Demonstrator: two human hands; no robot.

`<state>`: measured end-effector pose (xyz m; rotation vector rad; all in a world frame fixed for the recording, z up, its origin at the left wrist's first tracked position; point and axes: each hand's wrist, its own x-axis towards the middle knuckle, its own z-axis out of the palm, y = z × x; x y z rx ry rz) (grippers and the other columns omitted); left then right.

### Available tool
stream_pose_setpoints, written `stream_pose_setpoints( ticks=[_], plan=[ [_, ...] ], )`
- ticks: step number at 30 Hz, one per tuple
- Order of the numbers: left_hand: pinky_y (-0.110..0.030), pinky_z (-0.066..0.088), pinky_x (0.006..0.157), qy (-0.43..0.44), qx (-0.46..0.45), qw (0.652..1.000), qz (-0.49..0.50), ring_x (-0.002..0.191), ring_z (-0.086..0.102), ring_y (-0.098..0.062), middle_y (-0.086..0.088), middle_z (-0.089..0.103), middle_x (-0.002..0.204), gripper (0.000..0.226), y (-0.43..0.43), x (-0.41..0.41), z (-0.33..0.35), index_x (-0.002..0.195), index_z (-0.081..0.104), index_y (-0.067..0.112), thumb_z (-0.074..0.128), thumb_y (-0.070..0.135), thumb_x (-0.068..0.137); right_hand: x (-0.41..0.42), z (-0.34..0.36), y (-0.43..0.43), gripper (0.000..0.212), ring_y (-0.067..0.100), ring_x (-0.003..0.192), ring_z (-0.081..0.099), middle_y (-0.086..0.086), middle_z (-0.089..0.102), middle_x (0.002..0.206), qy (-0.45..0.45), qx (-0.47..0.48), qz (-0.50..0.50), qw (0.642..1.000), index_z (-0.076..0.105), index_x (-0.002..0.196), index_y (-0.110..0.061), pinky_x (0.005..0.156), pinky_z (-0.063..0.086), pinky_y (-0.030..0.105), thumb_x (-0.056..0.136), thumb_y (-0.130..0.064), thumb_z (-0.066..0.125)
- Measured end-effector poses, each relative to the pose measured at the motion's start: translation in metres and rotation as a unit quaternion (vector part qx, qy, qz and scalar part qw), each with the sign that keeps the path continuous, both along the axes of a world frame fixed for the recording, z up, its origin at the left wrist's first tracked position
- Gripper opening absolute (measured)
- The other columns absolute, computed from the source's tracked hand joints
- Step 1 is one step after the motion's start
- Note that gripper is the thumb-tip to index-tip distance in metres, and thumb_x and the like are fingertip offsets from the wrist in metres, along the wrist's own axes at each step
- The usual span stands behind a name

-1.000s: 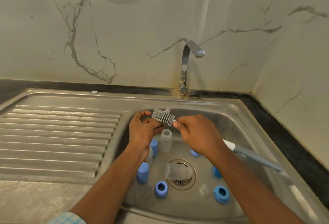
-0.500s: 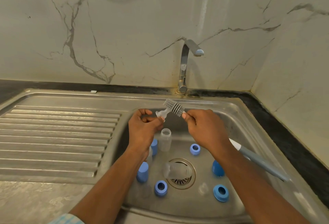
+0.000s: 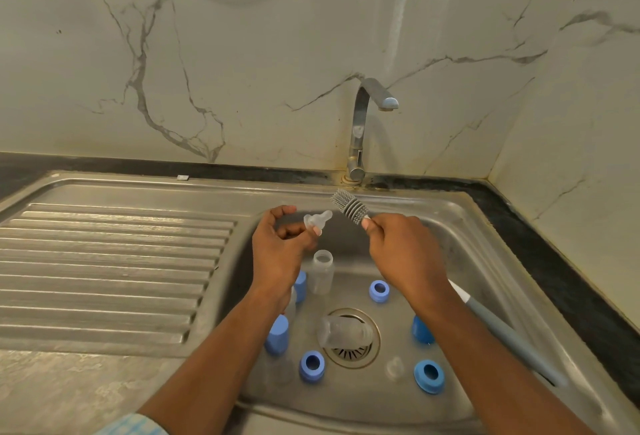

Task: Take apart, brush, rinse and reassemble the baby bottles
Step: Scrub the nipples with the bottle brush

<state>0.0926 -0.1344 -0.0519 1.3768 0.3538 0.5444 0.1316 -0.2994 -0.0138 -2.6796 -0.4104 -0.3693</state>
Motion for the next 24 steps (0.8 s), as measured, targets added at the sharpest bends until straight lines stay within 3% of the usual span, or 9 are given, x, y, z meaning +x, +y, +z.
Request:
stream_pose_setpoints(
  ticks=[3,6,10,13,16,20,24],
  plan=[
    [-0.032,0.059,0.079,0.009,-0.033,0.999,-0.022,0.087,0.074,-0.018,-0.003,0.077,0.088,0.044,0.0,0.001,-0.001,0.12,0.062,0.019,0.077,0.002,0.083,-0.001,0.0,0.002,0.041,0.021,0.062,0.049,-0.005,0.046,0.06,0.005,-0.016,0.02,1.0,0.042,0.065,-0.025,0.058,0.034,0.031,0.102,-0.041,0.041],
    [-0.028,0.059,0.076,0.009,-0.052,0.997,-0.061,0.093,0.074,-0.021,-0.007,0.077,0.096,0.03,0.0,0.001,0.0,0.112,0.071,0.013,0.074,0.001,0.085,-0.002,-0.004,0.004,0.038,0.019,0.06,0.05,-0.007,0.045,0.058,0.015,-0.017,0.037,0.999,0.045,0.069,-0.025,0.057,0.036,0.031,0.102,-0.041,0.04],
    [-0.027,0.061,0.071,0.024,-0.159,0.983,-0.093,0.084,0.075,-0.021,-0.015,0.076,0.095,0.017,-0.001,-0.001,0.007,0.106,0.071,0.005,0.067,0.015,0.093,0.001,-0.002,0.001,0.039,0.021,0.062,0.049,-0.006,0.045,0.06,0.009,-0.01,0.03,0.999,0.041,0.066,-0.025,0.058,0.034,0.031,0.102,-0.041,0.041],
    [-0.026,0.061,0.066,0.057,-0.19,0.974,-0.112,0.072,0.073,-0.015,-0.011,0.077,0.086,0.028,0.001,-0.001,0.006,0.111,0.068,0.002,0.067,0.022,0.092,-0.001,-0.002,0.002,0.033,0.018,0.061,0.049,-0.007,0.045,0.061,0.011,-0.02,0.043,0.999,0.048,0.075,-0.026,0.056,0.033,0.03,0.102,-0.042,0.04],
    [-0.025,0.06,0.06,0.073,-0.246,0.956,-0.139,0.066,0.07,-0.012,-0.007,0.075,0.081,0.039,0.003,-0.003,0.007,0.125,0.063,0.005,0.071,0.016,0.088,-0.003,-0.001,0.003,0.038,0.01,0.053,0.042,-0.008,0.042,0.057,0.011,-0.02,0.051,0.998,0.04,0.067,-0.028,0.049,0.027,0.028,0.103,-0.042,0.04],
    [-0.025,0.06,0.062,0.057,-0.31,0.934,-0.169,0.067,0.07,-0.013,-0.009,0.073,0.085,0.07,0.004,-0.004,0.011,0.136,0.055,0.004,0.076,0.018,0.071,-0.004,0.001,0.004,0.044,0.008,0.052,0.039,-0.008,0.041,0.056,0.008,-0.011,0.057,0.998,0.031,0.061,-0.031,0.049,0.027,0.026,0.103,-0.04,0.041],
    [-0.025,0.062,0.067,0.048,-0.318,0.928,-0.189,0.072,0.07,-0.016,-0.012,0.074,0.09,0.071,0.002,-0.006,0.011,0.137,0.055,0.003,0.075,0.013,0.069,-0.003,-0.001,0.004,0.036,0.01,0.054,0.042,-0.009,0.042,0.058,-0.001,0.004,0.062,0.998,0.04,0.068,-0.03,0.052,0.032,0.028,0.103,-0.04,0.041]
  ],
)
